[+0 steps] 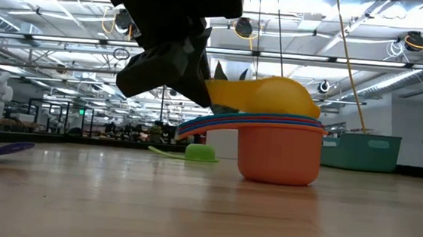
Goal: Nest measuring cups in basket
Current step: Stack the yellow measuring cup on top of the light blue measuring cup
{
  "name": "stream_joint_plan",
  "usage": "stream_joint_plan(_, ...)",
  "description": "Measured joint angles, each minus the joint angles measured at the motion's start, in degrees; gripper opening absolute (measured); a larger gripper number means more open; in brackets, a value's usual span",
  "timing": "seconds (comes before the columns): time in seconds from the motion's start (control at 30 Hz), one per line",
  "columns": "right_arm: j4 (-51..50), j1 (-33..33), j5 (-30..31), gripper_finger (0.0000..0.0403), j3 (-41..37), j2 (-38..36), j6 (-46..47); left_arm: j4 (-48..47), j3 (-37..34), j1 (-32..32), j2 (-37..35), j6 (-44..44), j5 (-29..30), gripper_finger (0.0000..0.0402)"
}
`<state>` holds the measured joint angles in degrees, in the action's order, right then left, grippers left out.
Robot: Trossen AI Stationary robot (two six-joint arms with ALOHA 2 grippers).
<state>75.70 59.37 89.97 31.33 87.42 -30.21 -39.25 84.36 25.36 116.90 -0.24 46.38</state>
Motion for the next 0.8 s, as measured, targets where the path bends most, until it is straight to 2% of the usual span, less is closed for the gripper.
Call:
stream_joint_plan(0.43, 0.4, 0.0, 0.0, 0.0125, 0.0, 0.0, -0.05, -0.14, 0.2, 0.85, -0.91, -2.98, -10.08, 0.0193)
stream_joint_plan(0.67, 0.88, 0.0, 0.02, 0.0125, 0.0, 0.0, -0.05, 0.41, 0.25, 1.3, -1.29, -4.54, -14.95, 0.0202)
stream_joint_plan(0.8, 0.86, 0.0, 0.02, 0.0125, 0.0, 0.0, -0.05, 0.59, 0.25, 1.95, -1.29, -5.1, -15.49, 0.0202)
